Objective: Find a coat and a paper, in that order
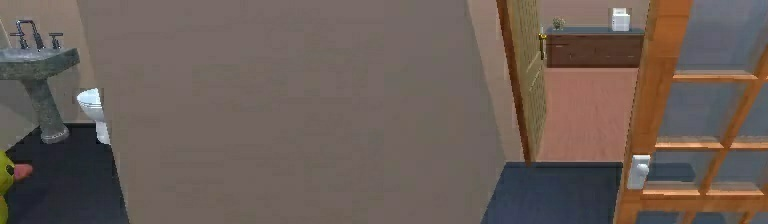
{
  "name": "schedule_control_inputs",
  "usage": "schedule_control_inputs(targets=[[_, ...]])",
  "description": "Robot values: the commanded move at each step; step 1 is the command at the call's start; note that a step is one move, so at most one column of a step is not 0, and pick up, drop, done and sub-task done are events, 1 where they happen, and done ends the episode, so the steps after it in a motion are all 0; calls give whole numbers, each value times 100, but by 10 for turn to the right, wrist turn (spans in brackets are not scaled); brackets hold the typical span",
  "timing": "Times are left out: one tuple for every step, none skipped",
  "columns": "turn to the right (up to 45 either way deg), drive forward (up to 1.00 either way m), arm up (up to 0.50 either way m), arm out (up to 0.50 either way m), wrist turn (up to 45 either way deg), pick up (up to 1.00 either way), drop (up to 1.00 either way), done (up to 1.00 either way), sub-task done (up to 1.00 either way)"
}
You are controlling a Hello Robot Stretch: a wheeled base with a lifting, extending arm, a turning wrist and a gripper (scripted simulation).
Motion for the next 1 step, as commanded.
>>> schedule_control_inputs(targets=[[420,0,0,0,0,0,0,0,0]])
